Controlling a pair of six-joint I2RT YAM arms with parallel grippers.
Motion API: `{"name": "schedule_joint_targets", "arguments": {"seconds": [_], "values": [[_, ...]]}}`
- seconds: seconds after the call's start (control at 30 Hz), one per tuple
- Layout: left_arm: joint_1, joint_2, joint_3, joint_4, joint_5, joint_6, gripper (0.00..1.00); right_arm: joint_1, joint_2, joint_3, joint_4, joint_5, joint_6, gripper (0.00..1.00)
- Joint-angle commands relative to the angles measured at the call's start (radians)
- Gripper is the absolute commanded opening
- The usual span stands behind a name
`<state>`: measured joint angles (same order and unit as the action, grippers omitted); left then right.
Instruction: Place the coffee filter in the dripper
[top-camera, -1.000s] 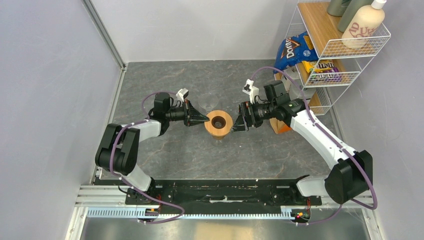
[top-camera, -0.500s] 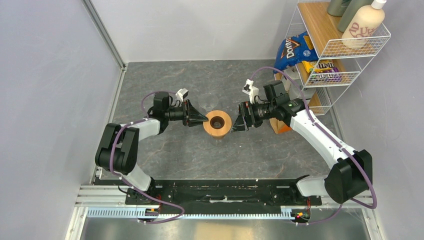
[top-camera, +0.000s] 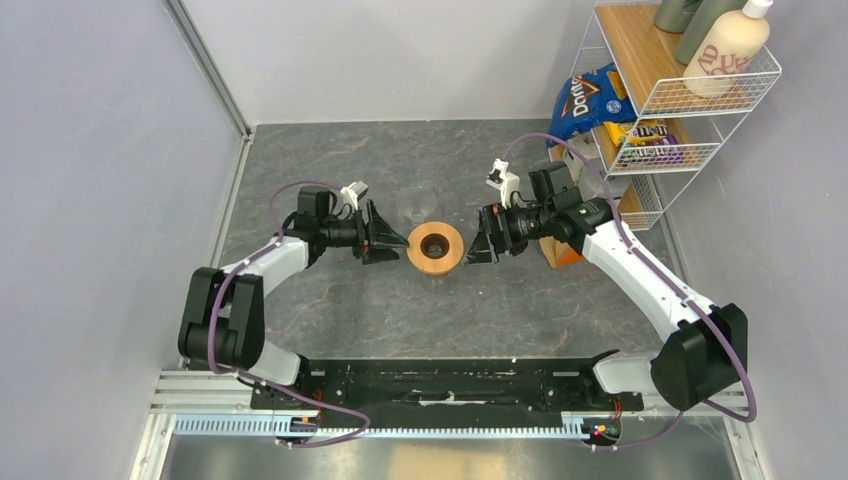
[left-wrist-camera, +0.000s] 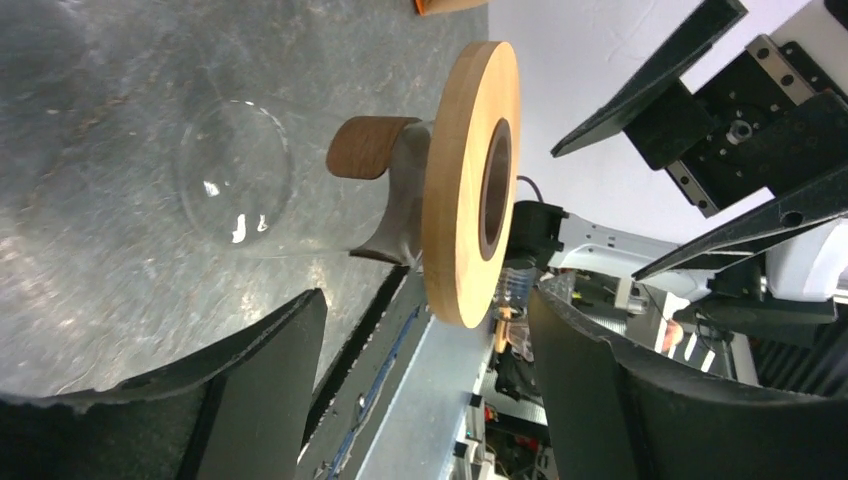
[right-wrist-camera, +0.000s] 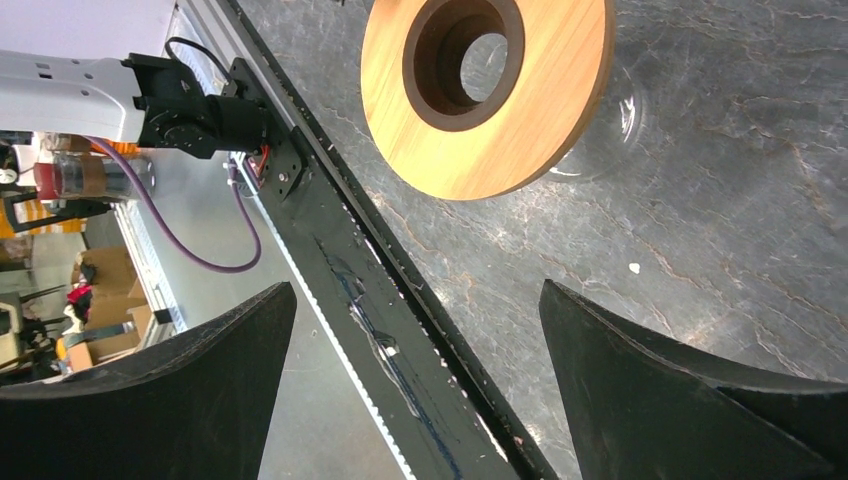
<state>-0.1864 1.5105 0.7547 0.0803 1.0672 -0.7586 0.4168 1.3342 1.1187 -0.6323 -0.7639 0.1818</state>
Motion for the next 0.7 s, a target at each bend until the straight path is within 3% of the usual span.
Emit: {"name": "schedule_joint_targets", "arguments": {"seconds": [0.0, 0.13, 0.2, 0.27, 0.5, 0.67], "values": [[0.056, -0.089, 0.069, -0.253, -0.035, 0.262, 0.81, -0.006, -0.074, 0.028, -0.015, 0.043, -0.047, 0.99], [0.085, -0.164, 0.178, -0.523, -0.275, 0.587, 0.82, -0.015, -0.115, 0.03, -0.023, 0.098, -0.065, 0.99], [0.084, -0.18, 0.216, -0.555, -0.44, 0.652, 0.82, -0.021, -0.123, 0.035, -0.027, 0.134, -0.068, 0.99], [0.083, -0.174, 0.258, -0.572, -0.51, 0.707, 0.83, -0.03, -0.128, 0.038, -0.027, 0.165, -0.068, 0.99], [0.048, -0.09, 0.366, -0.506, -0.666, 0.632, 0.84, -0.039, -0.17, -0.006, 0.025, 0.304, 0.007, 0.99], [0.003, 0.021, 0.416, -0.453, -0.684, 0.589, 0.82, -0.041, -0.176, -0.027, 0.025, 0.283, -0.017, 0.99]]}}
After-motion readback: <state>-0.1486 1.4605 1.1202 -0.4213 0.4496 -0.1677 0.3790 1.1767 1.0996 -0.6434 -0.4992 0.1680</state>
